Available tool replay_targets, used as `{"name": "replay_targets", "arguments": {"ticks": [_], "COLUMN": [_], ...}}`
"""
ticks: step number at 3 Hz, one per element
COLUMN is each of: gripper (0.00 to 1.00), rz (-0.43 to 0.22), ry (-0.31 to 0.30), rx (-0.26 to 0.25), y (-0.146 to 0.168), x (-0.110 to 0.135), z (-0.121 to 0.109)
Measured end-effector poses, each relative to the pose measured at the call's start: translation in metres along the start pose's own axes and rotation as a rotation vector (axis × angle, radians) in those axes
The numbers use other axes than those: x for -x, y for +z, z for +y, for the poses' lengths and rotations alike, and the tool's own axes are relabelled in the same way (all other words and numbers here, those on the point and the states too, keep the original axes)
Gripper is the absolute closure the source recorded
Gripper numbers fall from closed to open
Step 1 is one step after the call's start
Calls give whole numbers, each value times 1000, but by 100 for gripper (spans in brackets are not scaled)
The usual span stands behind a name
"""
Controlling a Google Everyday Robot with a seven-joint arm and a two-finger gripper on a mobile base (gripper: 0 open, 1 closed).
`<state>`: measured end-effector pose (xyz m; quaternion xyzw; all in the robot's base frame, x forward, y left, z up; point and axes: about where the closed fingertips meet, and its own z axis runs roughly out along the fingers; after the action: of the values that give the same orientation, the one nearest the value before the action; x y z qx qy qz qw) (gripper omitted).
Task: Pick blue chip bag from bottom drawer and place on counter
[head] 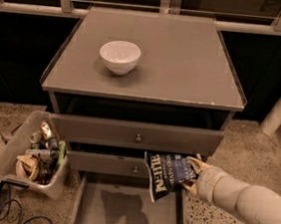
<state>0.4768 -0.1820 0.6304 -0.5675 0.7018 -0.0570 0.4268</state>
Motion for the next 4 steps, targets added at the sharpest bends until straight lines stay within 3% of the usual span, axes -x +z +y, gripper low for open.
{"name": "replay_targets", "arguments": {"ticks": [1,2,3,4], "gripper": [100,100,100,100], "rz": [-2,-2,-3,-9], "ry": [33,33,-20,-129], "rx": [-87,-87,-98,-105], "y": [-43,-43,-46,-56], "x": [10,11,31,76], "z": [-58,-58,-71,-105]}}
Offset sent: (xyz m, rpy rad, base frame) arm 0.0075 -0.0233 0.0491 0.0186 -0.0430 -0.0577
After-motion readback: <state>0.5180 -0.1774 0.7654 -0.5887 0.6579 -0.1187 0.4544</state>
